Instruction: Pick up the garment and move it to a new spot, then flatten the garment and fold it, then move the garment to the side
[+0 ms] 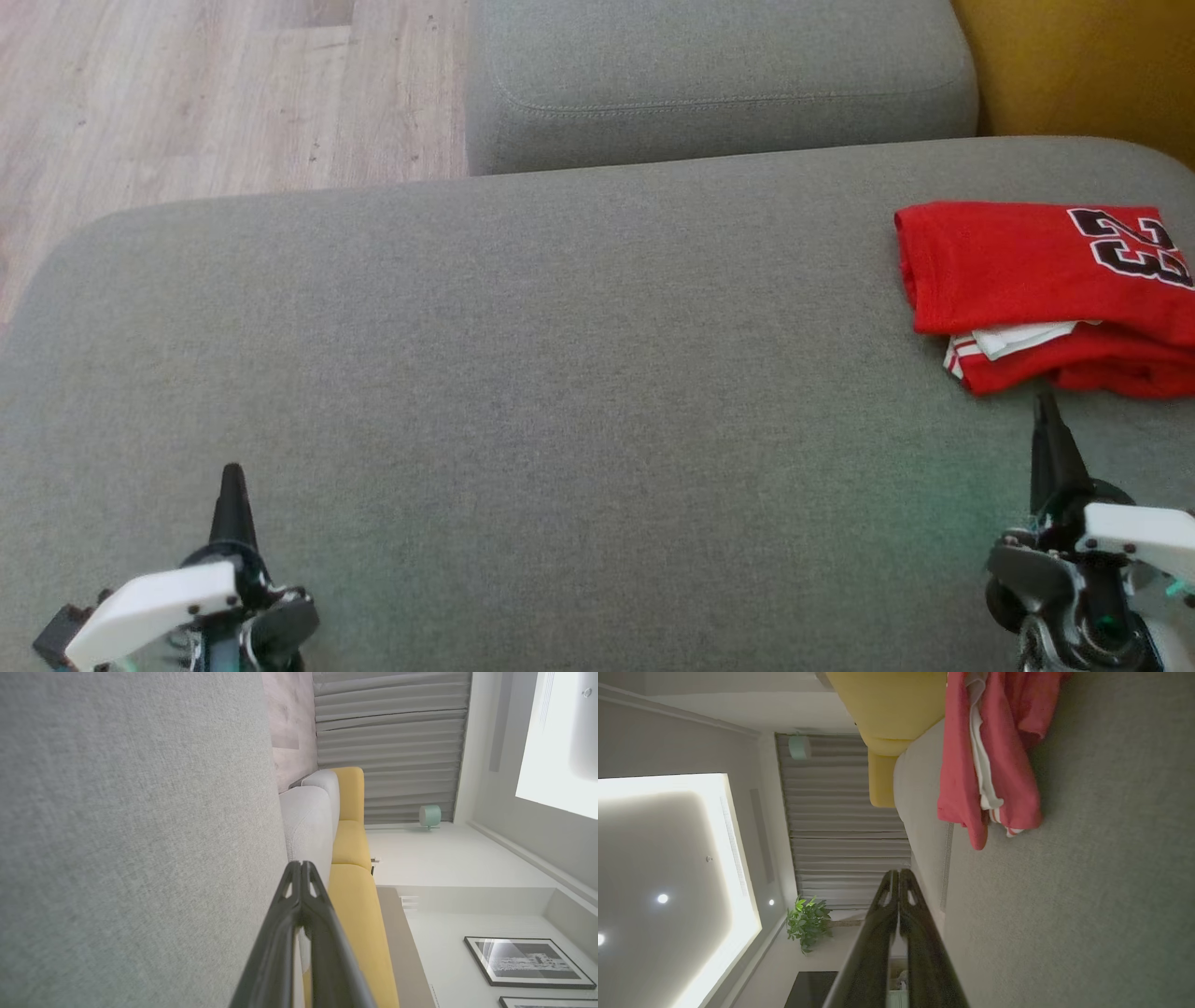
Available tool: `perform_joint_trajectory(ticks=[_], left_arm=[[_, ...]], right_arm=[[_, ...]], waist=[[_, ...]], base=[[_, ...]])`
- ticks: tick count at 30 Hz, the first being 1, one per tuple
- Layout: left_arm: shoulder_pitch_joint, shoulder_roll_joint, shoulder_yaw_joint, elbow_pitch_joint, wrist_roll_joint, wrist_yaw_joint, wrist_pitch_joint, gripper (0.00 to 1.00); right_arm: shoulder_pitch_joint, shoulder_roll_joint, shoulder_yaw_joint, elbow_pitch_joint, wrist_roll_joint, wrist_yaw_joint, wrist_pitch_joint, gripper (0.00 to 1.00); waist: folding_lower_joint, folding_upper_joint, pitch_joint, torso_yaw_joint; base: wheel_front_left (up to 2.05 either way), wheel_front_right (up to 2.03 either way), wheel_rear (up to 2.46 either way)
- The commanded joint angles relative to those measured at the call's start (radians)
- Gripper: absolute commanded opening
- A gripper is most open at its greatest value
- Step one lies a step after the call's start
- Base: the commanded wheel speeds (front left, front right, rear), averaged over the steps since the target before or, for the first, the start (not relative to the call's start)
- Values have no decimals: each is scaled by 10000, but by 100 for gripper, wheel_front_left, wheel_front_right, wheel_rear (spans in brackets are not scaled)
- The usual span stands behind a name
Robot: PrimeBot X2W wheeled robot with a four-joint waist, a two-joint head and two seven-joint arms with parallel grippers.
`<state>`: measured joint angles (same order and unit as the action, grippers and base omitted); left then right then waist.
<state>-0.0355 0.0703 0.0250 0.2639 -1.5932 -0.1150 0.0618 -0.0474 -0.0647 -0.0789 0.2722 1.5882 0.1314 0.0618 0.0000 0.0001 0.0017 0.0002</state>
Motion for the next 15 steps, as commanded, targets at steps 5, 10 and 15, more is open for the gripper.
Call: perform_joint_trajectory(ticks=[5, 10, 15], left_arm=[[-690, 99, 472, -209, -501, -157, 180, 0], [-692, 82, 496, -207, -481, -157, 199, 0], [-694, 66, 519, -206, -462, -157, 218, 0]], right_arm=[[-570, -143, 51, -300, 538, -7, 193, 0], [-572, -127, 27, -298, 518, -7, 211, 0], [-573, -111, 5, -296, 499, -7, 229, 0]], waist=[[0, -1, 15, -2], [0, -1, 15, -2], [0, -1, 15, -2]], base=[[0, 0, 0], [0, 0, 0], [0, 0, 0]])
